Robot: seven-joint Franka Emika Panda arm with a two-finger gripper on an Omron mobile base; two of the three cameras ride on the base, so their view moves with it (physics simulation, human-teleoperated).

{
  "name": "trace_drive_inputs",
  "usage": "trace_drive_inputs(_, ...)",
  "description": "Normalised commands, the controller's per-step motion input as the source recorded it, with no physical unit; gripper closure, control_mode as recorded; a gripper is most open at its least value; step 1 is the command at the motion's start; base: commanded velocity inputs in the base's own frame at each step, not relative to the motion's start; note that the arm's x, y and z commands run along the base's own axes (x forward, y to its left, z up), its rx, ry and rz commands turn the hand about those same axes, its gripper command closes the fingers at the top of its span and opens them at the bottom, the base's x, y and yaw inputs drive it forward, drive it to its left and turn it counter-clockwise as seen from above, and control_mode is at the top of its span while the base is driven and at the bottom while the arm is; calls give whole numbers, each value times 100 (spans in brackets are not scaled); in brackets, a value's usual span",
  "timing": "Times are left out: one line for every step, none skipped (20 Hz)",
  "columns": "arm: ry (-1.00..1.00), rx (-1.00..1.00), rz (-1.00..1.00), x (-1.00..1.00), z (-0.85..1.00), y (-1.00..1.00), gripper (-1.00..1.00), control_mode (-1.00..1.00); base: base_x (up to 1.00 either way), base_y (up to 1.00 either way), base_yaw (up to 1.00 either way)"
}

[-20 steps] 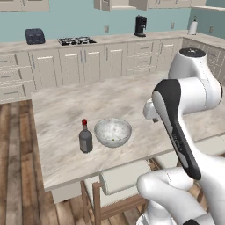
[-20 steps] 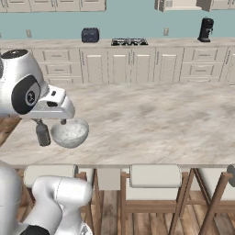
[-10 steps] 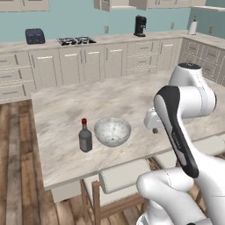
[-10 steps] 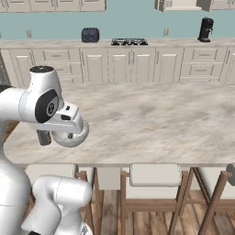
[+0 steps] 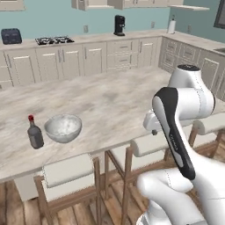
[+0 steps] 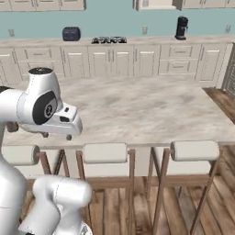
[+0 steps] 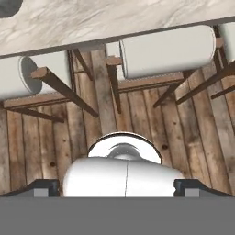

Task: There is a bowl on the dining counter. Grab a lemon wedge from the fridge and place it in the bowl. Then get the liquor bottle and glass cup from the cabinet and place them next to the bowl.

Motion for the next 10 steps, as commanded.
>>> trace_drive_inputs(0, 0, 0, 0, 0, 0, -100, 100, 0, -100, -8)
trace_drive_inputs(0, 0, 0, 0, 0, 0, -100, 100, 0, -100, -7)
trace_drive_inputs(0, 0, 0, 0, 0, 0, -100, 100, 0, -100, -6)
trace_drive_inputs(0, 0, 0, 0, 0, 0, -100, 100, 1, -100, -5)
trace_drive_inputs(0, 0, 0, 0, 0, 0, -100, 100, 4, -100, -5)
trace_drive_inputs(0, 0, 0, 0, 0, 0, -100, 100, 7, -100, -4)
trace_drive_inputs(0, 0, 0, 0, 0, 0, -100, 100, 12, -100, -4)
trace_drive_inputs(0, 0, 0, 0, 0, 0, -100, 100, 15, -100, -4)
trace_drive_inputs(0, 0, 0, 0, 0, 0, -100, 100, 16, -100, -4)
trace_drive_inputs(0, 0, 0, 0, 0, 0, -100, 100, 16, -100, -3)
